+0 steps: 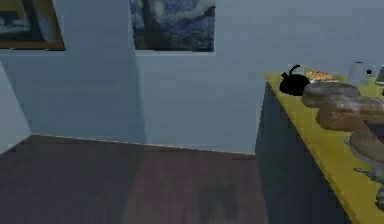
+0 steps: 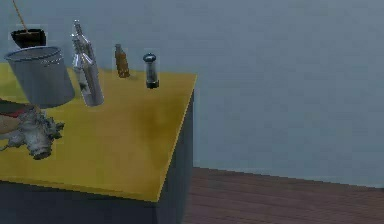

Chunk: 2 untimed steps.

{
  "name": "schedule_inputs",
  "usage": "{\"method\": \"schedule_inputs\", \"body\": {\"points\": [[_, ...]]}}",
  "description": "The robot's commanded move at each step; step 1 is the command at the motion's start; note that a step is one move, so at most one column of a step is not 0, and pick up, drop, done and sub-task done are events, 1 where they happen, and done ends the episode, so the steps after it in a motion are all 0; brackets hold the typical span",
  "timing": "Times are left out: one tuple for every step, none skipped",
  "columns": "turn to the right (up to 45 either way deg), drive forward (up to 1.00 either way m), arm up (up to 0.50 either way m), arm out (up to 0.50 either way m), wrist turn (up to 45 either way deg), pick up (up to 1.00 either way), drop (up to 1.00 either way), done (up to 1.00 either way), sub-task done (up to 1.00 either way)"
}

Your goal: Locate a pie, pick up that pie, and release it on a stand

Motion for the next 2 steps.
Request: {"method": "schedule_inputs", "body": {"points": [[0.0, 0.05, 0.00, 0.00, 0.0, 0.00, 0.00, 0.00, 0.00], [-36.0, 0.00, 0.00, 0.00, 0.0, 0.00, 0.00, 0.00, 0.00]]}}
